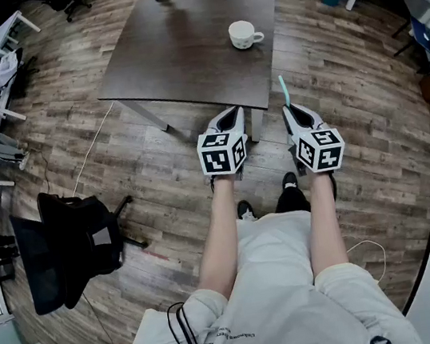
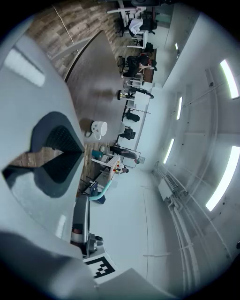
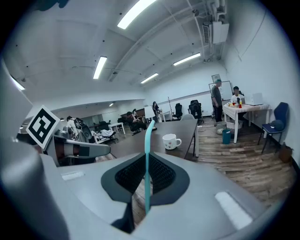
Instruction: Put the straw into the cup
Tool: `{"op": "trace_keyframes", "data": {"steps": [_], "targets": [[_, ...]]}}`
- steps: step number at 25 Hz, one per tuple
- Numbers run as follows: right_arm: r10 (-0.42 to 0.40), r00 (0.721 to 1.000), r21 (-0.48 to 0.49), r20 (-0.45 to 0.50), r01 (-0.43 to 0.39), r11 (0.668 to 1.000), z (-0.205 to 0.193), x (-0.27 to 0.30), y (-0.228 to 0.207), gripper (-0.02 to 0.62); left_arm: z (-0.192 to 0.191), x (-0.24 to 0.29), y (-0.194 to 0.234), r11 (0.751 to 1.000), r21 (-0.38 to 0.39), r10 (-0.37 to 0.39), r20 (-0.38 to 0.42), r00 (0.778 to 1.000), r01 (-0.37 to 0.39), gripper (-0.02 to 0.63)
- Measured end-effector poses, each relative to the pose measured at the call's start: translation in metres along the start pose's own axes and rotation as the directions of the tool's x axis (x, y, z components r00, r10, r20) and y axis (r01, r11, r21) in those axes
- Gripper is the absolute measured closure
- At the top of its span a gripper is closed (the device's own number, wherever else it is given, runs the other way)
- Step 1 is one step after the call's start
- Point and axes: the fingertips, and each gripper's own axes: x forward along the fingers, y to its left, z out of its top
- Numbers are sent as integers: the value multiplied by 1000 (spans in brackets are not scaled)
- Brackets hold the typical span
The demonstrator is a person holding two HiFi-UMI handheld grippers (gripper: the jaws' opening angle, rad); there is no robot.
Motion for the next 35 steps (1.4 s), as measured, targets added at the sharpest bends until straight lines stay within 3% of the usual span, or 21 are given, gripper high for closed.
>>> {"op": "trace_keyframes", "data": {"steps": [9,14,17,22,24,29,35], "targets": [[69,997,-99,-31,-72,992,18,21,-6,551,16,29,-4,999,3,41,-5,999,-41,605],[91,996,-129,-17,-93,987,46,30,-36,549,52,46,-13,997,-41,64,62,996,-61,605],[113,994,-101,-10,-114,988,59,32,-60,548,69,61,-20,996,-26,88,74,993,-86,605],[134,991,-75,0,-134,988,73,30,-105,548,83,90,-34,989,-115,109,103,989,-97,605],[146,989,-58,22,-144,988,81,26,-123,548,87,101,-45,990,-98,116,108,987,-105,605],[200,979,-5,51,-200,980,88,13,-166,548,80,122,-63,988,-110,121,127,984,-107,605],[147,987,40,57,-150,988,82,-21,-223,548,58,138,-76,980,-162,133,101,986,-115,605]]}}
